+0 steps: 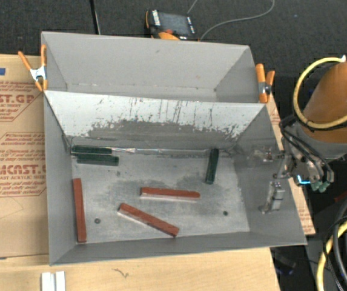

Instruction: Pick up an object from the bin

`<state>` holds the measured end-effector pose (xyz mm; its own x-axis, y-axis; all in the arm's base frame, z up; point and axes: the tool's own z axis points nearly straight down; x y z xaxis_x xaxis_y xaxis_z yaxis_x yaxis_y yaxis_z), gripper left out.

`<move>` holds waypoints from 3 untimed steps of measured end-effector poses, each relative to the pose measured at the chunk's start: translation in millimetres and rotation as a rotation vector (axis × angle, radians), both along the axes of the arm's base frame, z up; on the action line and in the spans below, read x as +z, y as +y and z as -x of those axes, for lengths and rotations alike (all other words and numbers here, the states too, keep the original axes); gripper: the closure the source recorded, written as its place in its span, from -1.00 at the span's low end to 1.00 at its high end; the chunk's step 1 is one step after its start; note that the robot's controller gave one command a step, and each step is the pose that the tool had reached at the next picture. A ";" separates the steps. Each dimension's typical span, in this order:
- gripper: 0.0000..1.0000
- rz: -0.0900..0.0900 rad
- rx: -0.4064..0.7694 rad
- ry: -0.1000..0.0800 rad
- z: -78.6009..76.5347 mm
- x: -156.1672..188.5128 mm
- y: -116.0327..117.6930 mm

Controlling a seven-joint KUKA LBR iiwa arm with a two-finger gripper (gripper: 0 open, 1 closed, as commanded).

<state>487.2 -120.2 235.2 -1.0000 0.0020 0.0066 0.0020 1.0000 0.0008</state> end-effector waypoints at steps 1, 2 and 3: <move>-1.00 0.000 0.196 -0.008 -54.6 -41.7 -11.7; -1.00 -0.002 0.260 -0.008 -92.4 -168.9 21.1; 1.00 0.002 0.259 -0.013 -94.1 -163.4 19.1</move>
Offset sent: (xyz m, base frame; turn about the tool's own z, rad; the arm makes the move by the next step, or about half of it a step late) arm 0.0539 -0.0128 -0.0403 -0.1955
